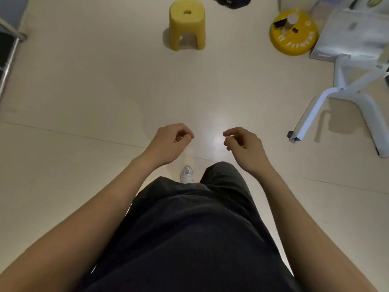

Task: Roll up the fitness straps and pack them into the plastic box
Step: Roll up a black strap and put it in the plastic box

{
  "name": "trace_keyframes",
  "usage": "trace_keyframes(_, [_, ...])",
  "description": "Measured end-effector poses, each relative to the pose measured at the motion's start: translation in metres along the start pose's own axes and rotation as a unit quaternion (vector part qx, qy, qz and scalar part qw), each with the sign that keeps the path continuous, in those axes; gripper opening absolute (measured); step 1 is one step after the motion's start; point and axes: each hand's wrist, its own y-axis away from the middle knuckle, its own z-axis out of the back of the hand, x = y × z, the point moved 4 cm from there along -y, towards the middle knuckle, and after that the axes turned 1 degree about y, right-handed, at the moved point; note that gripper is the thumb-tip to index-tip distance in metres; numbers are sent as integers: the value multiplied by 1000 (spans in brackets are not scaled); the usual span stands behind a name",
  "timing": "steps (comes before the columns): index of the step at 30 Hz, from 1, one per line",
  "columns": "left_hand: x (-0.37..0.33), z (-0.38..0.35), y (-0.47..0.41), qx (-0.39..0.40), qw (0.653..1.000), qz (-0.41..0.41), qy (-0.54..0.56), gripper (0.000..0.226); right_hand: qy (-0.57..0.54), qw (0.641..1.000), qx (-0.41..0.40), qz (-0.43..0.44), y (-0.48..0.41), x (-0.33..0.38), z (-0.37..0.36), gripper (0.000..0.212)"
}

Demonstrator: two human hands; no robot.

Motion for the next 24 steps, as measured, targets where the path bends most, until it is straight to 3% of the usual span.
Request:
trace_keyframes(8, [-106,57,-227,-60,995,-5,83,22,17,998,-17,-60,-166,-12,87,20])
trace_keyframes(12, [-139,78,-327,-70,995,18,72,21,29,999,8,-43,-281,17,135,20])
trace_keyframes(19, [-145,113,-433,6,997,65,-31,14,57,996,59,42,-485,148,181,26])
trace_keyframes(24, [-126,160,-517,20,994,101,-33,11,59,990,85,95,-625,249,176,25])
